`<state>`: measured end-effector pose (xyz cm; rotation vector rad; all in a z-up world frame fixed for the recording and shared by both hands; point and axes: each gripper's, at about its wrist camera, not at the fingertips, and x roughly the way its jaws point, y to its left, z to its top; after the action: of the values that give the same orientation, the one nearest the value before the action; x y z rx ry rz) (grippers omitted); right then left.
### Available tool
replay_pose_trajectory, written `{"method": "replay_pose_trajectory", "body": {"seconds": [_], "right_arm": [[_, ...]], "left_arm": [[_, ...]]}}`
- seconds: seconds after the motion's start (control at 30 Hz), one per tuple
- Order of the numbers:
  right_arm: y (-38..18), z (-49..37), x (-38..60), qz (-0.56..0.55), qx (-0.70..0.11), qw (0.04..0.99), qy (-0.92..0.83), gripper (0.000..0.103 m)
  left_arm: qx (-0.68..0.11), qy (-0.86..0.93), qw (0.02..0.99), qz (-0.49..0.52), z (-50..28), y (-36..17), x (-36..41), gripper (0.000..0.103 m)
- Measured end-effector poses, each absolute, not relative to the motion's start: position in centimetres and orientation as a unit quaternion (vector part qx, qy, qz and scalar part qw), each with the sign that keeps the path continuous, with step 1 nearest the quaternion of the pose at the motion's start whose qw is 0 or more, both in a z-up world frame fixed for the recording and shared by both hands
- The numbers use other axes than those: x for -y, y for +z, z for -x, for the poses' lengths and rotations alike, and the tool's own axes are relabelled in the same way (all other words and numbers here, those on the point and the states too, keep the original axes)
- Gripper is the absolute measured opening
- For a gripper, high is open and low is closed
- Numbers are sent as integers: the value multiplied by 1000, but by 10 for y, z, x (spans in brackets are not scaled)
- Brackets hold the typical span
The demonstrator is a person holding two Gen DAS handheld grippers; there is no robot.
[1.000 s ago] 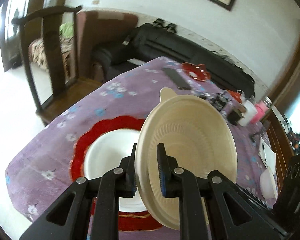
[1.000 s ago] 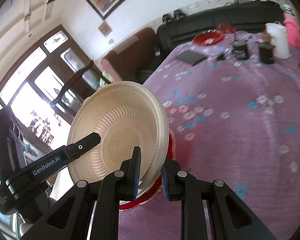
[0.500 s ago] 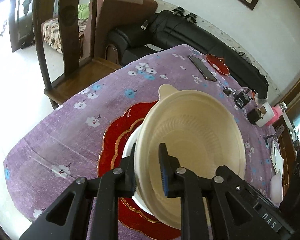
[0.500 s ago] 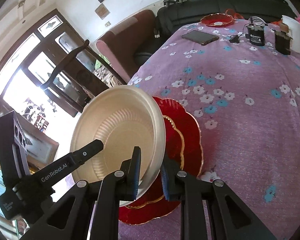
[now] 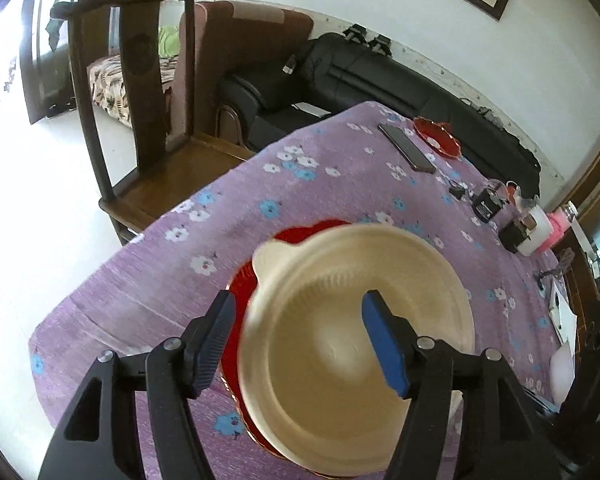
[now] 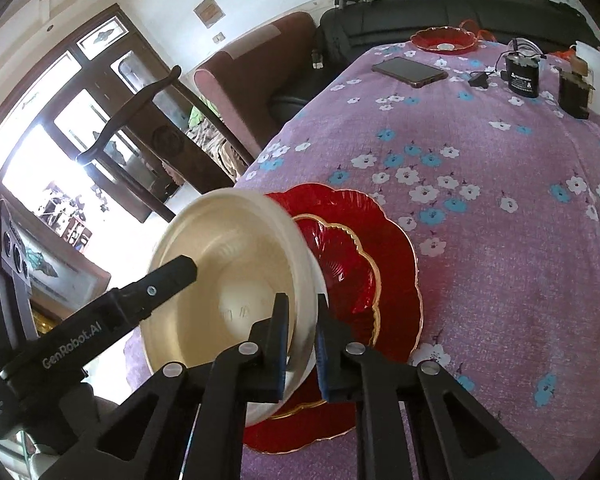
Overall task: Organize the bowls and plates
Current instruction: 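Carry the beige bowl with both tools and lower it into the white bowl, then open both tools to release the beige bowl on the stack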
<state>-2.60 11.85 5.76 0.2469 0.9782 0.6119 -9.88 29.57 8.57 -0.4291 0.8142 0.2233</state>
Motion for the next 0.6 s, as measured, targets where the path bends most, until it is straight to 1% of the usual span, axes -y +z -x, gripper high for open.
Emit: {"method": "replay_pose_trajectory", "body": {"seconds": [0.17, 0.4, 0.6], "right_arm": [[55, 23, -115, -115, -464, 834, 275, 13], [61, 18, -117, -126, -463, 834, 273, 13], [72, 24, -111, -132, -437, 848, 271, 19]], "left_arm": [[-363, 118, 894, 235, 106, 94, -310, 65], [-343, 120, 898, 247, 112, 102, -317, 65], [-330, 125, 903, 246, 115, 107, -320, 66]]}}
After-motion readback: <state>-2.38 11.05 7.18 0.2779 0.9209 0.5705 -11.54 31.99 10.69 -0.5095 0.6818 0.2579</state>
